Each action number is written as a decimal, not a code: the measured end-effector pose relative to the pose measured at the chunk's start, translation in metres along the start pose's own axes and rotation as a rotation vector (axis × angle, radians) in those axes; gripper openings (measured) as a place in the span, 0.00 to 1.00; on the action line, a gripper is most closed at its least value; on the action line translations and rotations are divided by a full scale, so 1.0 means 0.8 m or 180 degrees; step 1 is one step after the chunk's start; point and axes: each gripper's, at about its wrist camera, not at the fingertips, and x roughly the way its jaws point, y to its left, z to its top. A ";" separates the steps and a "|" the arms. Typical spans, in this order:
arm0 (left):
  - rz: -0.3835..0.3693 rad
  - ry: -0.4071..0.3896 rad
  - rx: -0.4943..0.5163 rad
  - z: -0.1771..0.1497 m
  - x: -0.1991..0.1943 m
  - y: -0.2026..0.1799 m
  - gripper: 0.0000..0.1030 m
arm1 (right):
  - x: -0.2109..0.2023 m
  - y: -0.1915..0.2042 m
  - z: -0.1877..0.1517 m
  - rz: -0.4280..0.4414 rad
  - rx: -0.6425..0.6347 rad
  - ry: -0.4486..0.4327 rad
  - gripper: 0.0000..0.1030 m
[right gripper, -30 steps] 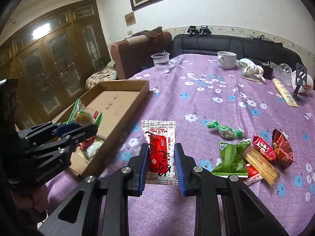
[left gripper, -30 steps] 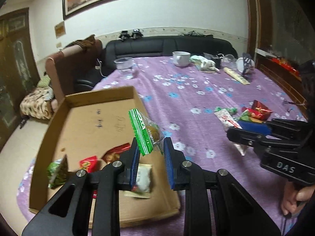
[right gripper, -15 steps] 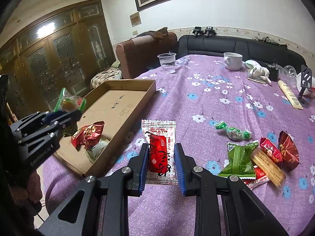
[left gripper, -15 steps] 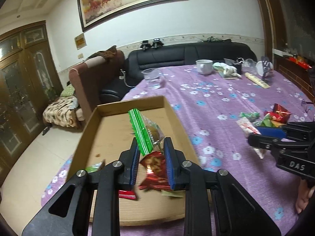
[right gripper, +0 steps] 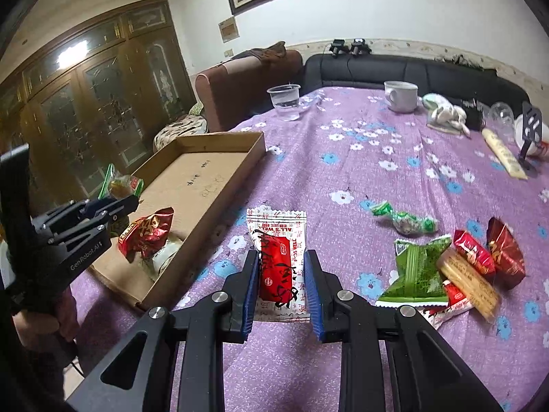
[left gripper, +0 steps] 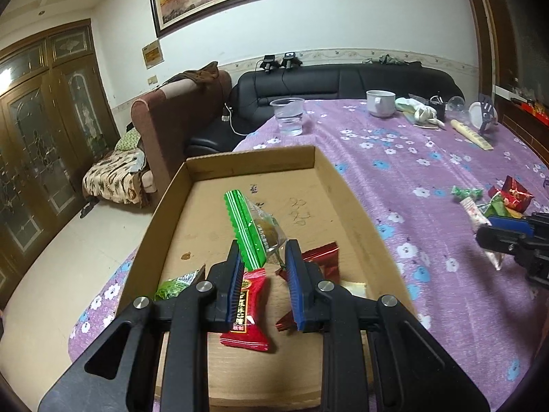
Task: Organize snacks
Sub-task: 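Carry both held packets over the cardboard tray, then open both grippers to drop the packets into the tray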
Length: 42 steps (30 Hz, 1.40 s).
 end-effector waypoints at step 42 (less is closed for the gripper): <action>-0.0367 0.0632 -0.0460 -0.015 0.059 0.056 0.22 | 0.106 0.138 0.027 0.0540 0.0109 0.0327 0.26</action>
